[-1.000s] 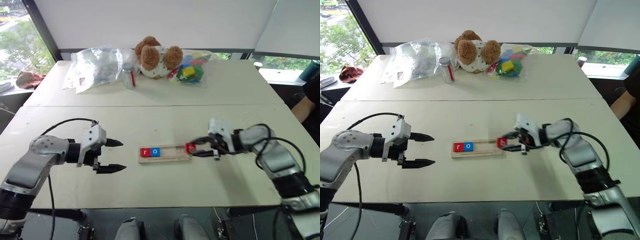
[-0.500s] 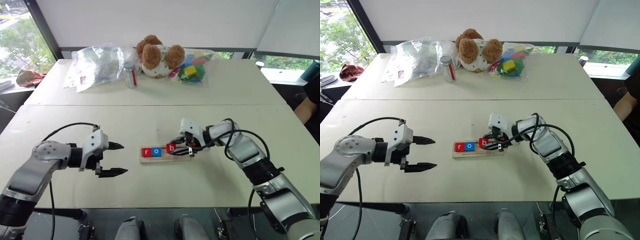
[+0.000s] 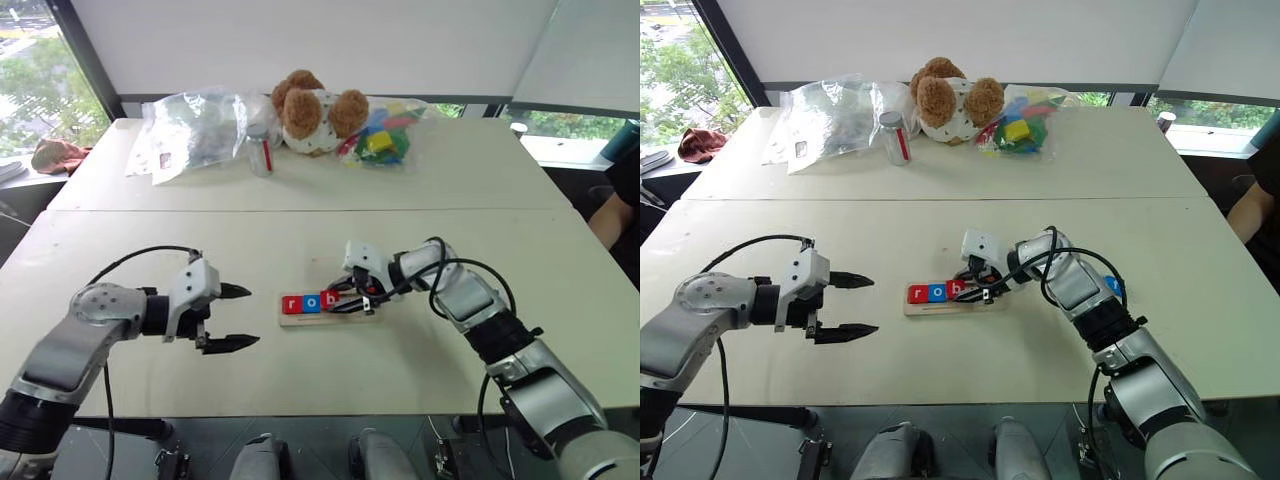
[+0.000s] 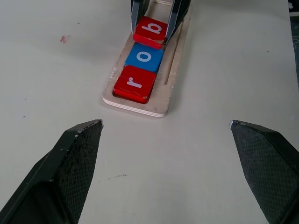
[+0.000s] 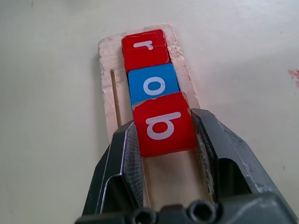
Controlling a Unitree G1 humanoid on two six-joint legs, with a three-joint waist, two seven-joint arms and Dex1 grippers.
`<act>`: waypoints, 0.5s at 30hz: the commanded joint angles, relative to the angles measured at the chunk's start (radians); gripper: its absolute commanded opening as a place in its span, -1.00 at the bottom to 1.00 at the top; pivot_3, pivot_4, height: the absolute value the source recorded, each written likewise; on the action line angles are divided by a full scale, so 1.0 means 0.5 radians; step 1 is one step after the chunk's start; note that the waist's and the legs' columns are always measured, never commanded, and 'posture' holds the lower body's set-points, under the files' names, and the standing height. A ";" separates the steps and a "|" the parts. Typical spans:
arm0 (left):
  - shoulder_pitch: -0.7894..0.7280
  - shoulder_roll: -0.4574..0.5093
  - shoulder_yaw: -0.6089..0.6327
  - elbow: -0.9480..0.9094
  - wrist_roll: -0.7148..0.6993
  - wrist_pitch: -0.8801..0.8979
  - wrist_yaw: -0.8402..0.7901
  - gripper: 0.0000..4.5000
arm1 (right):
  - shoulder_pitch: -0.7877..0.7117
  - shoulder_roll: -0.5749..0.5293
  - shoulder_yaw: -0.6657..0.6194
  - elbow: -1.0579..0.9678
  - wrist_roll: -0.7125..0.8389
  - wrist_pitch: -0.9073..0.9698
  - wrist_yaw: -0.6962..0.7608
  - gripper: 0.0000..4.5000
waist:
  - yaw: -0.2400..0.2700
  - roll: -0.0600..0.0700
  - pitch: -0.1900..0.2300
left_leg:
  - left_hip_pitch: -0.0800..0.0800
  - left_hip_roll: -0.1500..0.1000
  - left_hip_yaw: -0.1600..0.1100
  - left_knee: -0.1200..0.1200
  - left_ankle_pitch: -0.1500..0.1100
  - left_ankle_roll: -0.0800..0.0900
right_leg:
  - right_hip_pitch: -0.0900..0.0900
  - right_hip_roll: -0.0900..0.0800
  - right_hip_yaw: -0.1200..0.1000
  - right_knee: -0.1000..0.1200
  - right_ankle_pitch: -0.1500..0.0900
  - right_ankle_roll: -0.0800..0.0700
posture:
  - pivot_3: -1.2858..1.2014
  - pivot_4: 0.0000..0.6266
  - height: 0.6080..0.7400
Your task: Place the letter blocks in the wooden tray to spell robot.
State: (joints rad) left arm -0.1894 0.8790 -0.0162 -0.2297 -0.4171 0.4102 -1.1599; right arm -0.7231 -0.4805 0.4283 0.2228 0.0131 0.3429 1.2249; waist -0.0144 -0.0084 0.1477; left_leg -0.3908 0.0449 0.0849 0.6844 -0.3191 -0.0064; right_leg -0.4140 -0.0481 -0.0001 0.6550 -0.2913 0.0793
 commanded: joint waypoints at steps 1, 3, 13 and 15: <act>-0.022 -0.011 0.017 -0.007 0.010 -0.022 0.011 1.00 | -0.060 0.036 0.009 -0.003 -0.003 -0.001 0.015 -0.48 | 0.000 0.000 0.000 | 0.000 0.000 0.000 0.000 0.000 0.000 | 0.000 0.000 0.000 0.000 0.000 0.000 | 0.03 -0.52 1.00; -0.023 -0.018 0.014 -0.006 0.015 -0.024 0.019 1.00 | -0.059 0.044 0.011 -0.002 -0.003 0.002 0.023 -0.48 | 0.000 0.000 0.000 | 0.000 0.000 0.000 0.000 0.000 0.000 | 0.000 0.000 0.000 0.000 0.000 0.000 | 0.03 -0.52 1.00; -0.006 -0.057 0.013 -0.002 0.040 -0.035 0.048 1.00 | -0.109 0.016 -0.102 -0.072 0.084 0.127 0.074 -0.48 | -0.001 0.000 0.000 | 0.000 0.000 0.000 0.000 0.000 0.000 | 0.000 0.000 0.000 0.000 0.000 0.000 | 0.03 -0.52 1.00; -0.012 -0.067 0.007 0.005 0.046 -0.038 0.052 1.00 | -0.111 0.002 -0.112 -0.109 0.101 0.162 0.087 -0.48 | 0.000 0.000 0.000 | 0.000 0.000 0.000 0.000 0.000 0.000 | 0.000 0.000 0.000 0.000 0.000 0.000 | 0.03 -0.52 1.00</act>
State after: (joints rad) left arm -0.1897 0.8443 -0.0180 -0.2256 -0.4006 0.4056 -1.1367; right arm -0.7551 -0.4714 0.4047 0.2136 0.0364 0.4132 1.2602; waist -0.0143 -0.0084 0.1477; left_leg -0.3907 0.0450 0.0849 0.6844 -0.3191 -0.0066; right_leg -0.4140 -0.0482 -0.0002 0.6553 -0.2913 0.0794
